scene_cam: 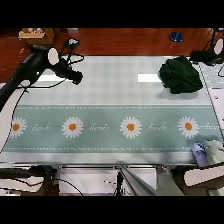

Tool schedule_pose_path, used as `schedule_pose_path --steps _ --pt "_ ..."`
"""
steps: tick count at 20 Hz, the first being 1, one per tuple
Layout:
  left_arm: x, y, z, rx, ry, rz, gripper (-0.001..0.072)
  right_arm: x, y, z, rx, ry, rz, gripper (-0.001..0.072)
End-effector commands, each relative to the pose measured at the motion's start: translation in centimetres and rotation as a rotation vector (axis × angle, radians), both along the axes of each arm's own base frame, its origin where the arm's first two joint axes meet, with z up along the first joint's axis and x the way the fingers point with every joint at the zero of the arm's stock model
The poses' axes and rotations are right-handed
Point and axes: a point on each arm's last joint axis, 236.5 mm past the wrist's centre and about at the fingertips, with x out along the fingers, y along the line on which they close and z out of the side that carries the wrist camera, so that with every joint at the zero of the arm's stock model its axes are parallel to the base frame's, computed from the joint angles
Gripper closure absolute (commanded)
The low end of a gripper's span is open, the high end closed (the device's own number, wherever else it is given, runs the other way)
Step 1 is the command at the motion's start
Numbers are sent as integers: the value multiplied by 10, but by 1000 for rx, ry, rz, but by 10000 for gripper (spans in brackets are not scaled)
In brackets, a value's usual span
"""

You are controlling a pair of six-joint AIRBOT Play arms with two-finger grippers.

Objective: Fold the shirts.

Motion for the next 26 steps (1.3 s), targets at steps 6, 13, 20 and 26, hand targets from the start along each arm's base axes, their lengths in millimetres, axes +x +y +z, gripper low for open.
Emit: schedule_pose_path --steps 6,13,20,26 --pt "2 2 6 7 -7 2 99 4 25 -115 240 143 72 227" --pt "2 2 12 5 -18 2 109 6 39 -116 250 149 119 688" --pt "10 1 143 -59 -250 4 328 -7 43 118 68 -238 230 689" --pt "-38 15 302 -134 -504 12 303 -102 85 317 29 -629 283 689"
